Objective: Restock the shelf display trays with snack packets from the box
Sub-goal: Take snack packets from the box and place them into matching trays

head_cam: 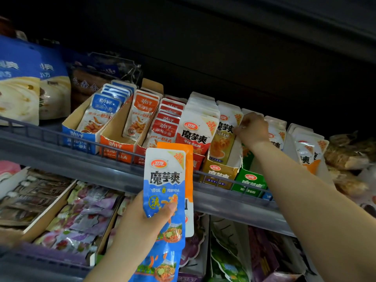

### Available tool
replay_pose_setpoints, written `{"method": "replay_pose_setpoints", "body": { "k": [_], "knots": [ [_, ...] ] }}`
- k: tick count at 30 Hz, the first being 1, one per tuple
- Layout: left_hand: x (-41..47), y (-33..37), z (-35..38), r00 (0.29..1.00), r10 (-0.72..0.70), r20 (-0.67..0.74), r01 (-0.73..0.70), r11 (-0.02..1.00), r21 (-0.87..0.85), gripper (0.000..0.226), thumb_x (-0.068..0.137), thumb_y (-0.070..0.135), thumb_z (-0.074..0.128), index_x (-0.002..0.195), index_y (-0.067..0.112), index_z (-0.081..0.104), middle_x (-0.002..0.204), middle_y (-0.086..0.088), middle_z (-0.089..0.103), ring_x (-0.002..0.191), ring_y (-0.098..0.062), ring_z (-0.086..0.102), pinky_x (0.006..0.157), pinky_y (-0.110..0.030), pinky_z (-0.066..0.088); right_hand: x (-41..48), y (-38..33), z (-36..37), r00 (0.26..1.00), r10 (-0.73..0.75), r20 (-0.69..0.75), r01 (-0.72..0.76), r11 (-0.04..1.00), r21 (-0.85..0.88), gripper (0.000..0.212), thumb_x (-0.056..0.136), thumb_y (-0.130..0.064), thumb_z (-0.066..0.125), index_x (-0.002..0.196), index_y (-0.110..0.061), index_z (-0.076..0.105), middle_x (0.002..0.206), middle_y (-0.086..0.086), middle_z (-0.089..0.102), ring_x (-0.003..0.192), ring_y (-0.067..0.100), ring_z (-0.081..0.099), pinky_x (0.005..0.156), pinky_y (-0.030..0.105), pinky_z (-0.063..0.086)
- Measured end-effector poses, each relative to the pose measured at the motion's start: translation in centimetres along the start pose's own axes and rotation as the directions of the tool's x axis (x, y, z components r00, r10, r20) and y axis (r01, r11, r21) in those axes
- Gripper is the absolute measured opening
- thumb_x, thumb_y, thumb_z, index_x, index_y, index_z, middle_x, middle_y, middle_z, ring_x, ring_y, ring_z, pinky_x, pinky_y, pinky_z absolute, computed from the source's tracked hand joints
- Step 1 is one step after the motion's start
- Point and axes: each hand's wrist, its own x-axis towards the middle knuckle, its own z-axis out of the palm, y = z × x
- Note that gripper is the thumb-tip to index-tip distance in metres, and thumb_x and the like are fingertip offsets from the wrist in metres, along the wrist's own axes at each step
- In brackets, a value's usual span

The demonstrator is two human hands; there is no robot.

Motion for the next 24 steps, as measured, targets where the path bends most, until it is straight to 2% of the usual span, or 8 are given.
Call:
{"method": "replay_pose_setpoints", "body": {
  "k": [3, 6, 8, 11, 13, 17, 20, 24],
  "knots": [
    [0.0, 0.2, 0.2, 1.000, -0.020, 0.005, 0.020, 0.999, -0.028, 0.015, 0.081, 0.006, 0.062, 0.081, 0.021, 0.062, 0.069, 0.007, 0.070, 0.056, -0.001, 0.062, 0.047, -0.009, 0.047, -0.9, 0.1, -0.2, 0.997, 0.036, -0.070, -0.033, 0.998, 0.044, 0.049, 0.083, -0.019, 0.065, 0.126, -0.008, 0.045, 0.129, 0.014, 0.045, 0.123, 0.031, 0.039, 0.102, 0.040, 0.036],
    [-0.2, 0.1, 0.3, 0.999, -0.041, 0.022, 0.041, 0.999, -0.017, 0.015, 0.082, 0.009, 0.062, 0.084, 0.024, 0.061, 0.073, 0.014, 0.070, 0.059, 0.002, 0.064, 0.048, -0.008, 0.047, -2.8, -0.1, -1.3, 0.983, 0.010, -0.185, 0.023, 0.984, 0.177, 0.044, 0.085, -0.017, 0.061, 0.125, -0.007, 0.046, 0.125, 0.013, 0.048, 0.120, 0.030, 0.041, 0.099, 0.040, 0.037],
    [-0.3, 0.0, 0.5, 0.998, -0.048, 0.032, 0.048, 0.999, -0.003, 0.015, 0.082, 0.010, 0.062, 0.085, 0.025, 0.061, 0.071, 0.015, 0.070, 0.059, 0.005, 0.063, 0.048, -0.006, 0.045, -5.0, -0.2, -2.5, 0.980, -0.020, -0.199, 0.076, 0.959, 0.275, 0.038, 0.085, -0.016, 0.061, 0.120, -0.009, 0.049, 0.117, 0.008, 0.052, 0.111, 0.024, 0.046, 0.091, 0.033, 0.041],
    [-0.7, 0.2, 0.9, 0.995, -0.047, 0.085, 0.048, 0.999, -0.009, 0.016, 0.082, 0.011, 0.062, 0.088, 0.025, 0.061, 0.075, 0.012, 0.072, 0.065, 0.005, 0.065, 0.051, -0.006, 0.046, -10.2, -0.5, -4.6, 0.990, -0.137, -0.021, 0.134, 0.908, 0.398, 0.023, 0.082, -0.011, 0.063, 0.101, -0.019, 0.053, 0.091, -0.008, 0.052, 0.080, 0.004, 0.049, 0.069, 0.012, 0.042],
    [-1.1, 0.3, 1.4, 0.986, -0.045, 0.160, 0.050, 0.998, -0.029, 0.017, 0.081, 0.011, 0.062, 0.090, 0.025, 0.061, 0.077, 0.017, 0.072, 0.068, 0.002, 0.067, 0.053, -0.009, 0.049, -14.0, -0.4, -5.6, 0.963, -0.243, 0.118, 0.168, 0.881, 0.443, 0.028, 0.079, -0.006, 0.065, 0.085, -0.029, 0.051, 0.081, -0.013, 0.051, 0.069, -0.001, 0.050, 0.065, 0.007, 0.044],
    [-2.4, -0.1, 3.1, 0.960, -0.034, 0.278, 0.038, 0.999, -0.010, 0.020, 0.081, 0.009, 0.061, 0.092, 0.025, 0.060, 0.075, 0.023, 0.070, 0.070, 0.002, 0.067, 0.053, -0.008, 0.047, -19.7, 1.6, -5.0, 0.940, -0.152, 0.305, -0.054, 0.817, 0.574, 0.027, 0.076, -0.004, 0.068, 0.079, -0.028, 0.056, 0.080, -0.006, 0.061, 0.069, -0.002, 0.057, 0.065, 0.007, 0.046],
    [-3.4, -1.1, 4.4, 0.945, -0.019, 0.326, -0.003, 0.998, 0.068, 0.022, 0.080, 0.012, 0.062, 0.088, 0.032, 0.060, 0.080, 0.026, 0.069, 0.075, 0.003, 0.066, 0.060, -0.010, 0.049, -22.2, 3.6, -4.1, 0.910, -0.016, 0.415, -0.293, 0.683, 0.669, 0.019, 0.075, -0.004, 0.068, 0.080, -0.021, 0.060, 0.078, -0.004, 0.066, 0.066, -0.003, 0.058, 0.063, 0.010, 0.050],
    [-4.6, -2.9, 6.5, 0.902, -0.057, 0.427, -0.027, 0.982, 0.188, 0.026, 0.080, 0.014, 0.065, 0.090, 0.037, 0.058, 0.085, 0.033, 0.066, 0.080, 0.008, 0.064, 0.066, -0.009, 0.049, -25.0, 7.0, -3.0, 0.881, 0.203, 0.428, -0.467, 0.518, 0.717, 0.014, 0.074, -0.004, 0.068, 0.078, -0.017, 0.063, 0.075, -0.001, 0.068, 0.068, 0.007, 0.061, 0.063, 0.018, 0.051]
  ]
}}
